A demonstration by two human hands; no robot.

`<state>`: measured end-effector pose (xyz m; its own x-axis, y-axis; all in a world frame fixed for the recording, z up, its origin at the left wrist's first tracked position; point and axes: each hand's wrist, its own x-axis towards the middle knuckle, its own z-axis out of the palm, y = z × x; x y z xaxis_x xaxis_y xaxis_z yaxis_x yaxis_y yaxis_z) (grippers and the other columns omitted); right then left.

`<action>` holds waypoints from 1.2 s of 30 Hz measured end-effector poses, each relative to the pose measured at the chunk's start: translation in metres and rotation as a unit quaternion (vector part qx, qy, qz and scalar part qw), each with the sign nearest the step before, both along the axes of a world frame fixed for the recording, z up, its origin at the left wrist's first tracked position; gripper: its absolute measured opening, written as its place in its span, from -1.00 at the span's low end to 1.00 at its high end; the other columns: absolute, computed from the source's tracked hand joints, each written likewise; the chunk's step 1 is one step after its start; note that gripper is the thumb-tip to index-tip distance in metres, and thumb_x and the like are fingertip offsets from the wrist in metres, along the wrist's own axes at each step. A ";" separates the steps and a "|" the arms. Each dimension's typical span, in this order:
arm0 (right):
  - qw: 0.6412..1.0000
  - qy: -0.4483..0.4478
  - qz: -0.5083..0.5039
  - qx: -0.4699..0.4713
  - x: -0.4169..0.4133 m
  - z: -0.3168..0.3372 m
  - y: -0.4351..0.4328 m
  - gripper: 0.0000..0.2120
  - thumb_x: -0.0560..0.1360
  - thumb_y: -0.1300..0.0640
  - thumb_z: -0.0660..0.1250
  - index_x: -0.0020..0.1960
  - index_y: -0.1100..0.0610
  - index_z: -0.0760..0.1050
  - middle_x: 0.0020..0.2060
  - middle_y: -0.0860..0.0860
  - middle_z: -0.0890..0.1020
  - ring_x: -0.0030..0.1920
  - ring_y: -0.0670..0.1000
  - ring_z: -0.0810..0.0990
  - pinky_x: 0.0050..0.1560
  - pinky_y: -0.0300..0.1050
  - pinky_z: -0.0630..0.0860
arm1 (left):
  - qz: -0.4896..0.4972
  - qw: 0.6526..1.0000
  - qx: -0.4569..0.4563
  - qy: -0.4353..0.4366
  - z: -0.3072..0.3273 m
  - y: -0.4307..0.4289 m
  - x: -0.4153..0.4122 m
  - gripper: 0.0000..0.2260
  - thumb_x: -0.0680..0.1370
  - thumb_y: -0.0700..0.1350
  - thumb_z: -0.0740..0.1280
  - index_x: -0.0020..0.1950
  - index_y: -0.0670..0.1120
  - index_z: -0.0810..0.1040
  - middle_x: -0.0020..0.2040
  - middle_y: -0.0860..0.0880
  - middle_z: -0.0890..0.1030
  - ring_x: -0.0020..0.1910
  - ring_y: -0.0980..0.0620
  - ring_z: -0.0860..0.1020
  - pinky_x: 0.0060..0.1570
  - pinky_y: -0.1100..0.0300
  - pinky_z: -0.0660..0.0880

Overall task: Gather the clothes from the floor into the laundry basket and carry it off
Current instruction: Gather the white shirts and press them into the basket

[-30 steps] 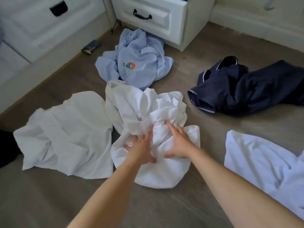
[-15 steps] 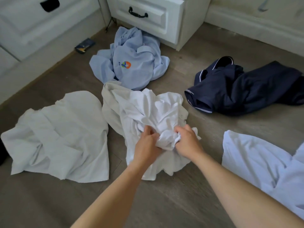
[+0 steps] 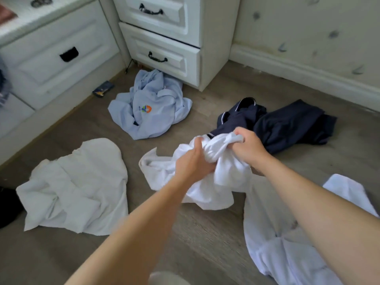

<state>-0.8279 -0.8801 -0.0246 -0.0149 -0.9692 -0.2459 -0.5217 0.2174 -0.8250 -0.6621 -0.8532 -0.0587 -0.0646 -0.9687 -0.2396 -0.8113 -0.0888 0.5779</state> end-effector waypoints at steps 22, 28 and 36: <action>0.976 -0.076 -0.104 0.173 -0.159 0.008 0.084 0.13 0.30 0.07 0.61 0.57 -0.15 -0.11 0.44 -0.07 0.24 0.39 0.06 0.34 0.10 -0.03 0.43 | 0.042 0.950 0.083 0.296 0.067 -0.028 -0.108 -0.55 0.56 -0.27 0.17 0.33 0.18 0.44 0.19 0.02 0.57 0.14 -0.06 0.56 0.15 -0.01 0.54; 0.924 0.159 -0.112 0.328 -0.187 -0.066 0.155 0.26 0.24 -0.20 0.57 0.54 -0.16 -0.34 0.56 0.15 -0.10 0.55 0.22 -0.02 0.46 0.18 0.18 | 0.062 0.984 0.030 0.163 0.040 -0.017 -0.111 -0.71 0.41 -0.11 0.19 0.11 0.00 0.50 -0.02 -0.07 0.60 -0.05 -0.12 0.55 -0.11 0.08 0.50; 0.884 0.230 -0.107 0.394 -0.177 -0.135 0.215 0.27 0.15 -0.38 0.51 0.50 -0.28 -0.35 0.51 0.01 -0.40 0.49 0.28 -0.41 0.31 0.60 -0.01 | -0.180 0.976 0.121 0.034 -0.043 0.022 -0.152 -0.57 0.30 -0.01 0.57 0.01 -0.03 0.42 -0.20 0.09 0.51 -0.17 0.01 0.47 -0.31 0.23 0.34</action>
